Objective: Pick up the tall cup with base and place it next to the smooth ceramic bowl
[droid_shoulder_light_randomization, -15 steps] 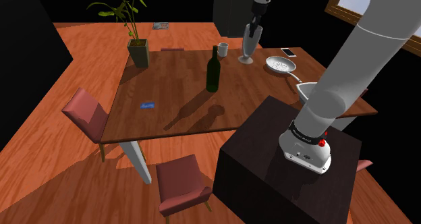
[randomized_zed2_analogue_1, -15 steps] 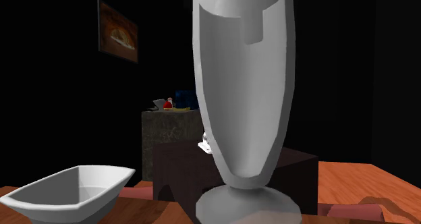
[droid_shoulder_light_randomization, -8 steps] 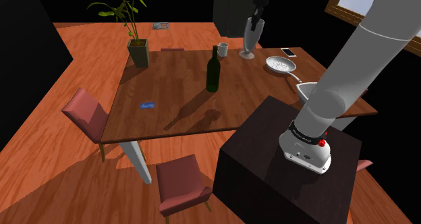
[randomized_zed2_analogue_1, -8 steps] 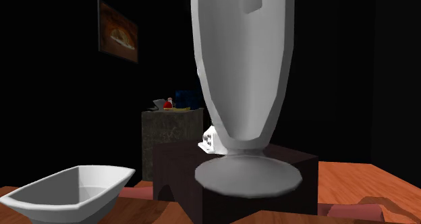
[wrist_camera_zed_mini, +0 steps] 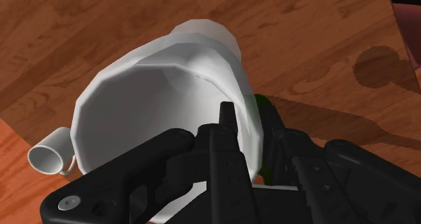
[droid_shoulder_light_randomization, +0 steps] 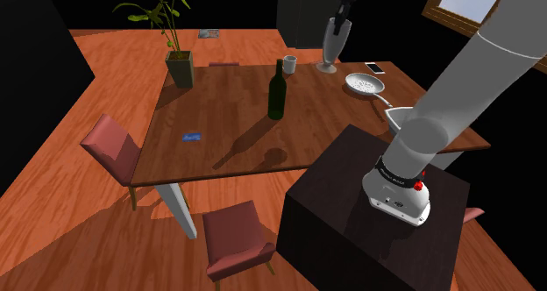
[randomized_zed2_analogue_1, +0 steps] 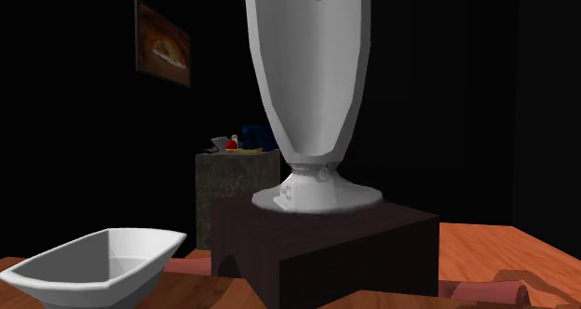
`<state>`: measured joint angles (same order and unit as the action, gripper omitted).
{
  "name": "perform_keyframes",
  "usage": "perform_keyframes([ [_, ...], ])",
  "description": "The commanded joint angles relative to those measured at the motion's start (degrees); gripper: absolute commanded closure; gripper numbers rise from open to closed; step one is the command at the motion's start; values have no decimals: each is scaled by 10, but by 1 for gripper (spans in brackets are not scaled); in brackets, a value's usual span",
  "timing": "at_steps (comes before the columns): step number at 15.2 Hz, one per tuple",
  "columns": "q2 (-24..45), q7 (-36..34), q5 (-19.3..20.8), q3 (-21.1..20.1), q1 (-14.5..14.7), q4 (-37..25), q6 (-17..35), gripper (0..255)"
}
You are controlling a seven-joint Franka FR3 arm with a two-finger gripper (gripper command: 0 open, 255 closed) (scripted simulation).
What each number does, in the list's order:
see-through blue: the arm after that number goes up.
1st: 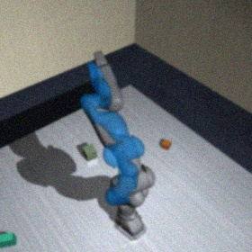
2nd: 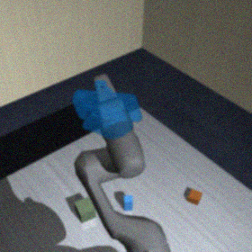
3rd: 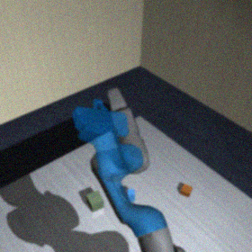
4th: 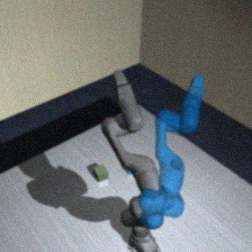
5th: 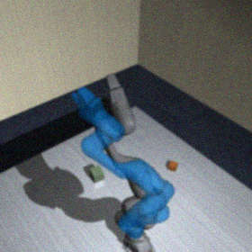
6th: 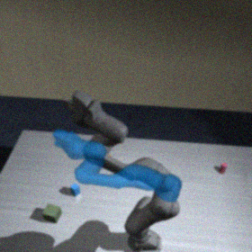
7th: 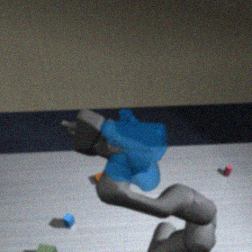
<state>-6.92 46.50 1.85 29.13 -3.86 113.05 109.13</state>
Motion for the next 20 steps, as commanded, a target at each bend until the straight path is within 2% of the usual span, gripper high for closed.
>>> perform_keyframes([
  [1,-35,6,18,5,-9,30,-1,255],
  [10,-189,44,101,26,-69,149,-19,255],
  [20,-325,125,182,66,-156,217,-70,255],
])
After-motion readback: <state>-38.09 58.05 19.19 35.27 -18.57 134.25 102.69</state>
